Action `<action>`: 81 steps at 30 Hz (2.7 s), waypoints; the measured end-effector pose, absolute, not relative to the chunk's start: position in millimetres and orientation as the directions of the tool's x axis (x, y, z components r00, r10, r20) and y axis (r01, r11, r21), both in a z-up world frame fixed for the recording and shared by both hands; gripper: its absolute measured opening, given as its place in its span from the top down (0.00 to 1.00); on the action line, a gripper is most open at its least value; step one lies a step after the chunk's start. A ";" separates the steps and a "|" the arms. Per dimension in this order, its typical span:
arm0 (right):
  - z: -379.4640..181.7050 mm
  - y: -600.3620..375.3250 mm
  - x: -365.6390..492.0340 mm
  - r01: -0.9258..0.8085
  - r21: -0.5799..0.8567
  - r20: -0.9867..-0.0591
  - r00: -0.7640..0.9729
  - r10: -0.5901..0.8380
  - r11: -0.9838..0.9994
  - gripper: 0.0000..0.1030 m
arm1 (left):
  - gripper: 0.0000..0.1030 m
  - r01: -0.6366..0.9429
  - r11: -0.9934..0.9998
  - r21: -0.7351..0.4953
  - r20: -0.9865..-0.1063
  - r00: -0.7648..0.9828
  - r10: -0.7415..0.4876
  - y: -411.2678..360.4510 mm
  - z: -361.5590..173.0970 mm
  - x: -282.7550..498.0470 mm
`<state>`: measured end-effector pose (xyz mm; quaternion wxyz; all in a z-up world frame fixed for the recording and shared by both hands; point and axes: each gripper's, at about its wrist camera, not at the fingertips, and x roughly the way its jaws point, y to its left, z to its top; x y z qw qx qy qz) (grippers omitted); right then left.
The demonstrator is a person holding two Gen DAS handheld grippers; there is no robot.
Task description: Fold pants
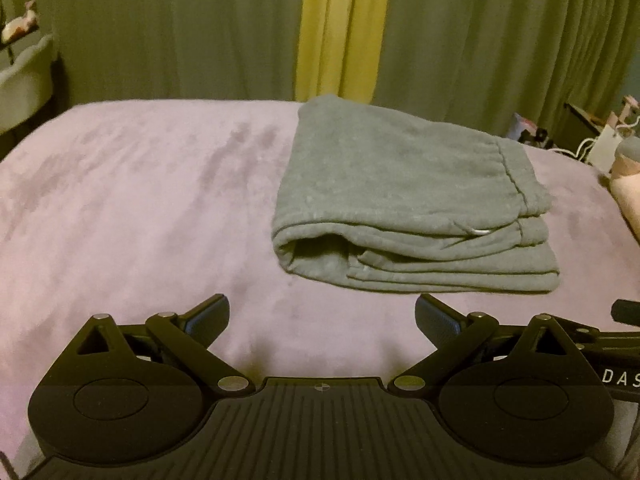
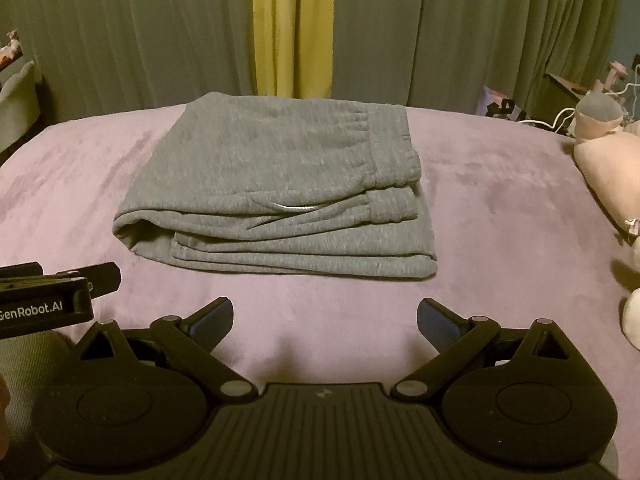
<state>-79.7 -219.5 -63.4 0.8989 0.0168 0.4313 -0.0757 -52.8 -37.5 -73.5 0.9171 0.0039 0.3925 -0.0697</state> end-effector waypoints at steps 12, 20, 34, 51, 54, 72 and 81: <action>-64.2 -218.3 -79.0 0.146 -0.039 -0.779 0.615 -0.122 0.988 0.04 | 0.01 0.173 0.985 -0.017 -0.719 0.682 -0.132 -49.6 -71.3 -56.3; -63.4 -218.4 -80.1 0.142 -0.040 -0.779 0.616 -0.119 0.989 0.04 | 0.01 0.176 0.984 -0.011 -0.721 0.681 -0.130 -50.6 -71.2 -57.1; -62.9 -220.7 -79.7 0.143 -0.035 -0.778 0.618 -0.117 0.989 0.04 | 0.01 0.171 0.985 -0.011 -0.724 0.678 -0.126 -50.5 -72.6 -57.3; -63.2 -218.1 -81.2 0.137 -0.050 -0.772 0.623 -0.126 0.989 0.04 | 0.01 0.169 0.985 -0.017 -0.726 0.676 -0.129 -50.1 -72.5 -58.2; -62.8 -217.8 -80.8 0.136 -0.057 -0.770 0.625 -0.130 0.989 0.04 | 0.01 0.169 0.985 -0.017 -0.726 0.676 -0.129 -49.9 -72.3 -58.4; -64.0 -219.9 -80.5 0.141 -0.058 -0.769 0.625 -0.135 0.988 0.04 | 0.01 0.169 0.986 -0.006 -0.729 0.674 -0.120 -50.8 -72.8 -59.4; -65.7 -221.1 -80.4 0.145 -0.056 -0.767 0.627 -0.136 0.988 0.04 | 0.01 0.166 0.986 -0.006 -0.729 0.675 -0.118 -50.7 -72.9 -60.3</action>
